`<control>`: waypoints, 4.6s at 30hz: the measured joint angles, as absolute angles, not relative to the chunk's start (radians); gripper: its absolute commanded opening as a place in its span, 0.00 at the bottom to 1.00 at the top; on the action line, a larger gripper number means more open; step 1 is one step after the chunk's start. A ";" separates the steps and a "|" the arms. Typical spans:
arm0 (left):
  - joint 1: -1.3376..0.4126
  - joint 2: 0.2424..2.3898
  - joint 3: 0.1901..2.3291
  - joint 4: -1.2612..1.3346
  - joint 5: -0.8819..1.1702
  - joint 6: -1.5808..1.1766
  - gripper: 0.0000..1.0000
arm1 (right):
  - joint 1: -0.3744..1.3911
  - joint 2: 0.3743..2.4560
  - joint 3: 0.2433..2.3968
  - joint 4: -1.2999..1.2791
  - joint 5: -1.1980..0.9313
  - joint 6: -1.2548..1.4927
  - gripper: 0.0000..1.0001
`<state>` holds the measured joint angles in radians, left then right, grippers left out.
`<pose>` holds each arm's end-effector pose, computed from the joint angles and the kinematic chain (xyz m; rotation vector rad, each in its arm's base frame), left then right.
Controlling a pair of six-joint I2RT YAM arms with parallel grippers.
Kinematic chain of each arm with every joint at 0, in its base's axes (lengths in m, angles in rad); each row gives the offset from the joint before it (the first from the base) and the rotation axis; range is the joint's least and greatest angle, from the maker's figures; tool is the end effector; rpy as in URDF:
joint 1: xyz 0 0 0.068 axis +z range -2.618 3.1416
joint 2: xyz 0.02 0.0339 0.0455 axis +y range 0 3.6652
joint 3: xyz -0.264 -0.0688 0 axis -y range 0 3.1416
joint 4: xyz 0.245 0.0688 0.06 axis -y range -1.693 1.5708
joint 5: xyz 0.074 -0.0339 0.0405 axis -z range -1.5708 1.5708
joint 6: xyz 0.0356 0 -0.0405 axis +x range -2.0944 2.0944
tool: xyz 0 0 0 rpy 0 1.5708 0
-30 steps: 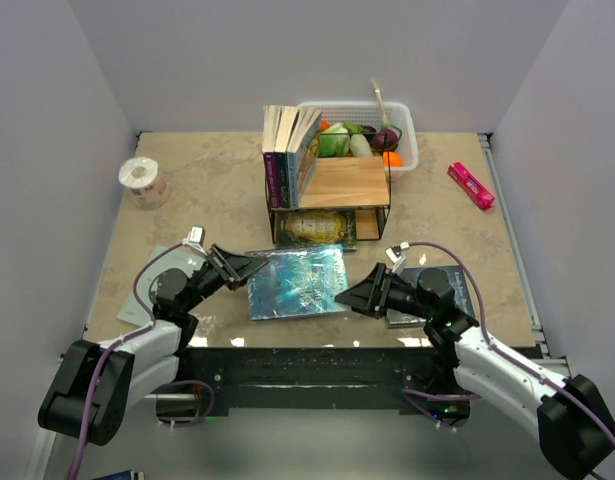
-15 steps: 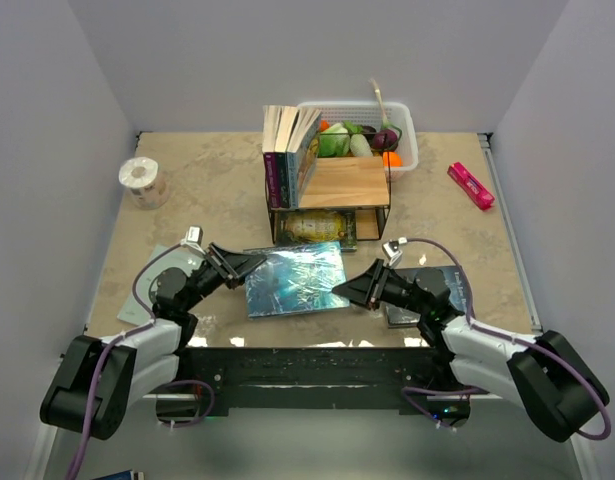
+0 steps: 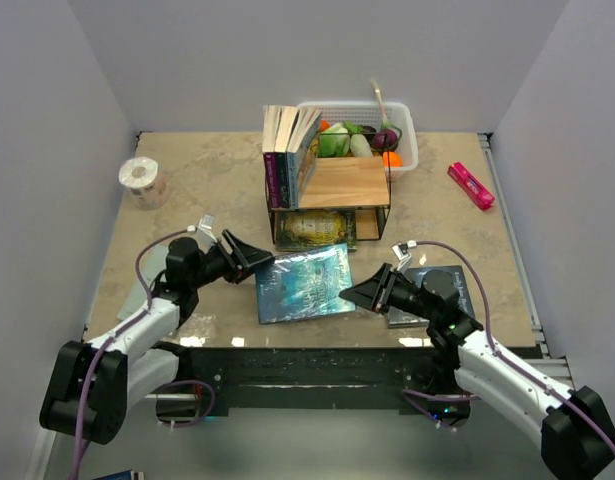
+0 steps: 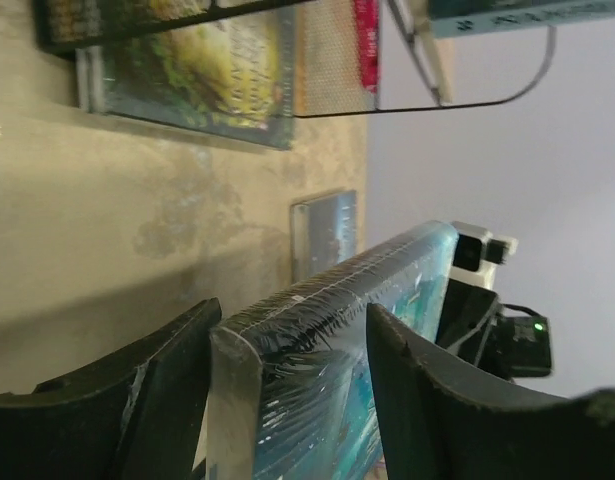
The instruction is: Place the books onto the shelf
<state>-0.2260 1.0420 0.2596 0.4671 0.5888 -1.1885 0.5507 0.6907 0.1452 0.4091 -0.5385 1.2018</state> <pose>0.1918 -0.0644 0.1791 -0.5577 2.0579 -1.4618 0.1274 0.0996 0.1916 0.1815 2.0248 1.6735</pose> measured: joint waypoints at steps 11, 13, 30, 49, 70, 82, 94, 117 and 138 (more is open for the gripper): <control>-0.172 1.074 0.445 -0.109 0.339 -0.916 0.66 | 0.546 0.700 0.144 0.240 -0.440 1.164 0.00; -0.157 1.083 0.458 -0.166 0.307 -0.894 0.66 | 0.545 0.718 0.144 0.266 -0.432 1.174 0.00; -0.118 1.114 0.481 -0.230 0.274 -0.853 0.65 | 0.503 0.678 0.108 0.539 -0.383 1.352 0.00; -0.111 1.135 0.499 -0.223 0.288 -0.848 0.65 | 0.347 0.804 0.108 0.552 -0.349 1.351 0.00; -0.105 1.219 0.511 -0.161 0.316 -0.844 0.64 | 0.346 1.256 0.215 0.865 -0.348 1.346 0.00; -0.105 1.278 0.533 -0.110 0.331 -0.846 0.63 | 0.346 1.432 0.288 0.938 -0.354 1.312 0.00; -0.105 1.343 0.533 -0.060 0.356 -0.853 0.61 | 0.345 1.480 0.405 0.801 -0.358 1.211 0.03; -0.105 1.409 0.556 0.009 0.389 -0.854 0.61 | 0.341 1.433 0.518 0.299 -0.269 0.989 0.57; -0.105 1.467 0.615 0.021 0.394 -0.854 0.61 | 0.494 1.227 0.698 -0.189 -0.113 0.516 0.60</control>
<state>-0.1051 1.4670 0.6147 0.0212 0.3943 -0.8539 0.4938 1.2270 0.6975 -0.1894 -0.1127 0.5163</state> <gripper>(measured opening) 0.609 0.606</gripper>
